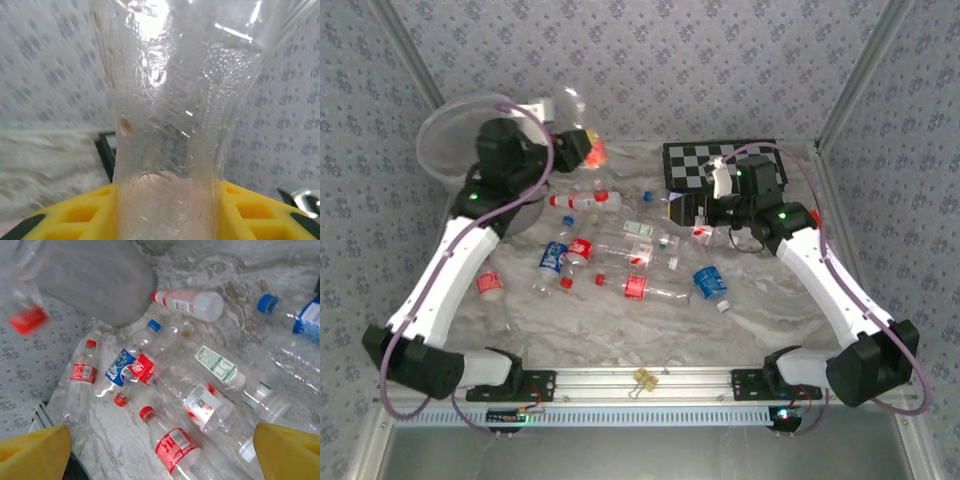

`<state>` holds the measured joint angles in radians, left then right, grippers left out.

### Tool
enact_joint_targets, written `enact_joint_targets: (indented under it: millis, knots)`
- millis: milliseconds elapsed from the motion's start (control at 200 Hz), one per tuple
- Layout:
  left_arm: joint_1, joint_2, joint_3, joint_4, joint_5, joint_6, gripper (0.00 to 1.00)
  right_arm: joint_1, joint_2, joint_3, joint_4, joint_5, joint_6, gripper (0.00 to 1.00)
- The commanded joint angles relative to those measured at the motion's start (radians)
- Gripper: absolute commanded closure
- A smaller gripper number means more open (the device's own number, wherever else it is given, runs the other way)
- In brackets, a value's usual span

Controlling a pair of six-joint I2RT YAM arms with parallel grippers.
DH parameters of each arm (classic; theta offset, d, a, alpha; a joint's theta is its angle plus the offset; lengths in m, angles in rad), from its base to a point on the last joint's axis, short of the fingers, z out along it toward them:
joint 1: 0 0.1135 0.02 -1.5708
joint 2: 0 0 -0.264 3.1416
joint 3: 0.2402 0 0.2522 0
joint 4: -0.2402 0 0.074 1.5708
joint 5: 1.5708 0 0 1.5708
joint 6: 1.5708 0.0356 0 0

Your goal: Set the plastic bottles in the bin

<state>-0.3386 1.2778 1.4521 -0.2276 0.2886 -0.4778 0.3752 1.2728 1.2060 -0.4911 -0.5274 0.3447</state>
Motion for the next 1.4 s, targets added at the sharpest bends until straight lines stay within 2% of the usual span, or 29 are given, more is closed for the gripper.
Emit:
enact_joint_targets:
  millis: [0, 130, 220, 315, 495, 635, 765, 855, 1079, 1394]
  knots:
    - [0.078, -0.062, 0.096, -0.119, -0.093, 0.103, 0.63, -0.001, 0.006, -0.005, -0.056, 0.035, 0.015, 0.05]
    - [0.258, -0.097, 0.146, -0.170, -0.105, 0.096, 0.68, 0.004, 0.007, 0.006, -0.103, 0.019, 0.019, 0.06]
    - [0.379, -0.088, 0.176, -0.174, -0.128, 0.085, 0.76, 0.021, 0.009, 0.024, -0.145, 0.020, 0.003, 0.06]
    - [0.436, -0.035, 0.220, -0.201, -0.179, 0.135, 0.81, 0.032, 0.007, 0.036, -0.178, 0.046, -0.015, 0.06]
    - [0.475, 0.181, 0.403, -0.313, -0.238, 0.226, 1.00, 0.034, -0.039, 0.080, -0.246, 0.067, -0.045, 0.07]
    - [0.481, 0.373, 0.619, -0.443, -0.288, 0.295, 1.00, 0.023, -0.063, 0.100, -0.309, 0.125, -0.062, 0.07]
    - [0.482, 0.588, 0.888, -0.730, -0.289, 0.376, 1.00, -0.003, -0.087, 0.061, -0.321, 0.137, -0.072, 0.07]
    - [0.481, 0.687, 0.986, -0.849, -0.306, 0.412, 1.00, -0.023, -0.099, 0.037, -0.310, 0.130, -0.066, 0.07]
    - [0.480, 0.808, 0.977, -0.976, -0.240, 0.477, 1.00, -0.059, -0.093, 0.034, -0.330, 0.156, -0.076, 0.07]
    - [0.457, 0.900, 0.812, -0.920, -0.212, 0.509, 1.00, -0.092, -0.087, 0.009, -0.316, 0.182, -0.092, 0.07]
